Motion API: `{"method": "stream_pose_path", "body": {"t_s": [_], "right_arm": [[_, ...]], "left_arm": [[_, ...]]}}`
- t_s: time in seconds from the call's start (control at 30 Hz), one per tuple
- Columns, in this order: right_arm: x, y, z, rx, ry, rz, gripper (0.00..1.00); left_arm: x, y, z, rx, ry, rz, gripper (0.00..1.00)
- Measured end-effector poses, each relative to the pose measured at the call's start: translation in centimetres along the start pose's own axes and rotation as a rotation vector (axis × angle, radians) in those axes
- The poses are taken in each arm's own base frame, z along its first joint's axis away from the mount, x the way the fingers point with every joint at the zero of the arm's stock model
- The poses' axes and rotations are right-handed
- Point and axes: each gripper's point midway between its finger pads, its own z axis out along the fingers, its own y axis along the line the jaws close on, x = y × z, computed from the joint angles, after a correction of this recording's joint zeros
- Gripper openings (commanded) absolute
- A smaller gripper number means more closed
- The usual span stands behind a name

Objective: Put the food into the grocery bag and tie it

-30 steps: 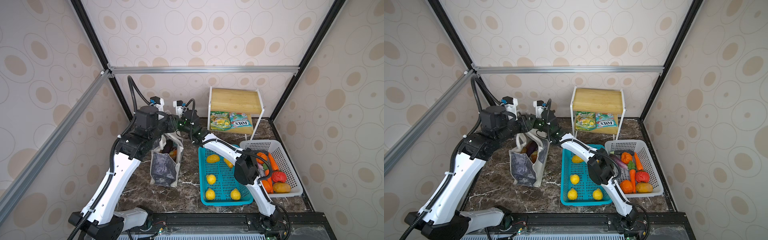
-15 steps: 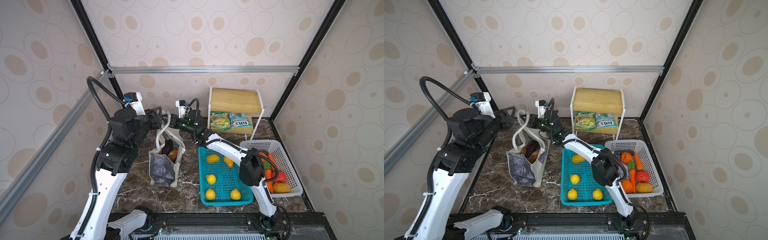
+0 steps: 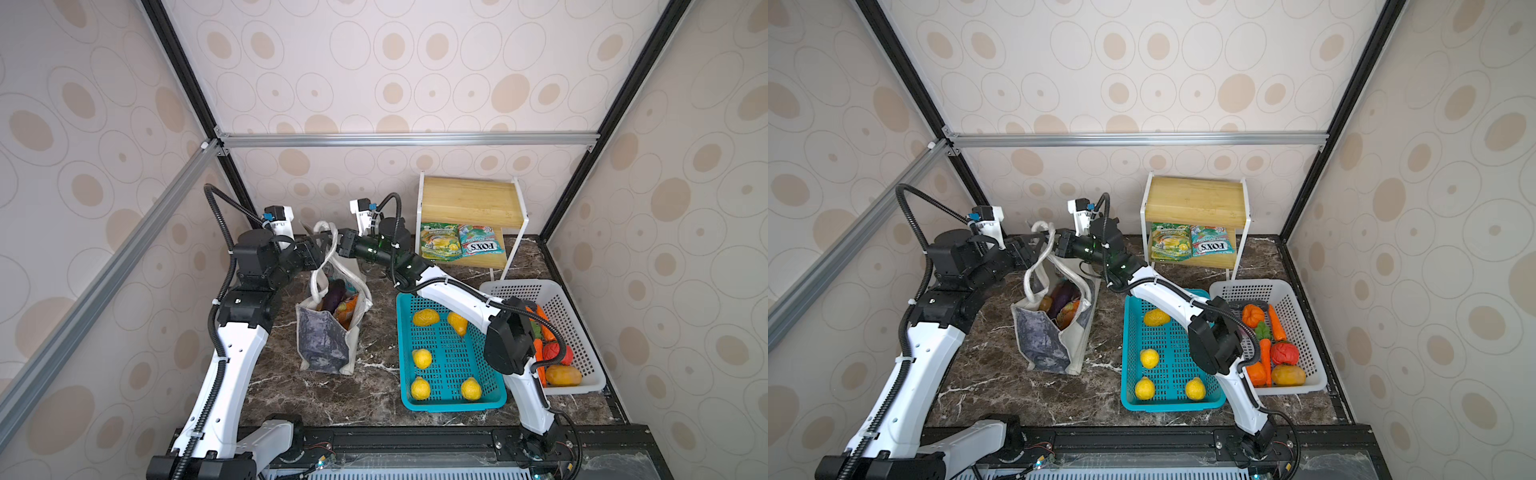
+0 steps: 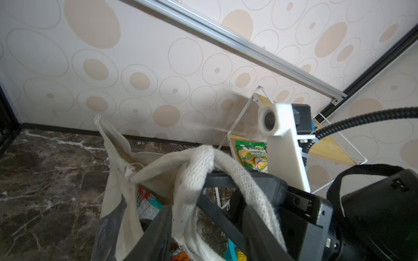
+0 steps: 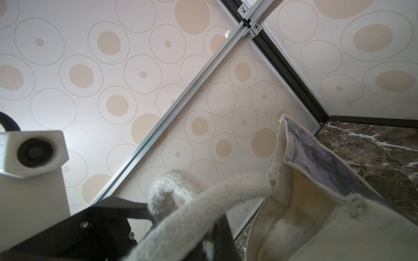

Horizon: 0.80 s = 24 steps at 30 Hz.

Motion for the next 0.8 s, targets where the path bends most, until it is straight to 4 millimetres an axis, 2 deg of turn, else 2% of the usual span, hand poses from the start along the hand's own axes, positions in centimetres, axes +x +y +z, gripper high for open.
{"method": "stream_pose_path", "body": {"t_s": [0.17, 0.23, 0.33, 0.53, 0.67, 0.73, 0.8], "right_arm": [[-0.4, -0.2, -0.3, 0.002, 0.000, -0.002, 0.00], [-0.4, -0.2, -0.4, 0.001, 0.002, -0.002, 0.00], [-0.4, -0.2, -0.5, 0.003, 0.005, -0.002, 0.00], [-0.4, -0.3, -0.6, 0.004, 0.011, 0.000, 0.00], [-0.1, -0.3, -0.6, 0.002, 0.025, 0.004, 0.00], [0.1, -0.1, -0.6, -0.010, 0.037, 0.003, 0.00], [0.3, 0.0, -0.6, -0.018, 0.044, 0.002, 0.00]], "left_arm": [[-0.1, 0.0, 0.7, 0.023, -0.017, 0.024, 0.16], [-0.1, 0.2, 0.8, 0.024, -0.020, 0.031, 0.16], [-0.1, 0.2, 0.9, 0.030, -0.025, 0.038, 0.27], [0.4, 0.4, 1.3, 0.046, -0.022, 0.051, 0.20], [0.9, 0.7, 1.6, 0.049, -0.020, 0.057, 0.27], [1.1, 0.8, 1.9, 0.055, -0.015, 0.056, 0.25], [1.3, 1.0, 2.3, 0.057, -0.006, 0.054, 0.18]]}}
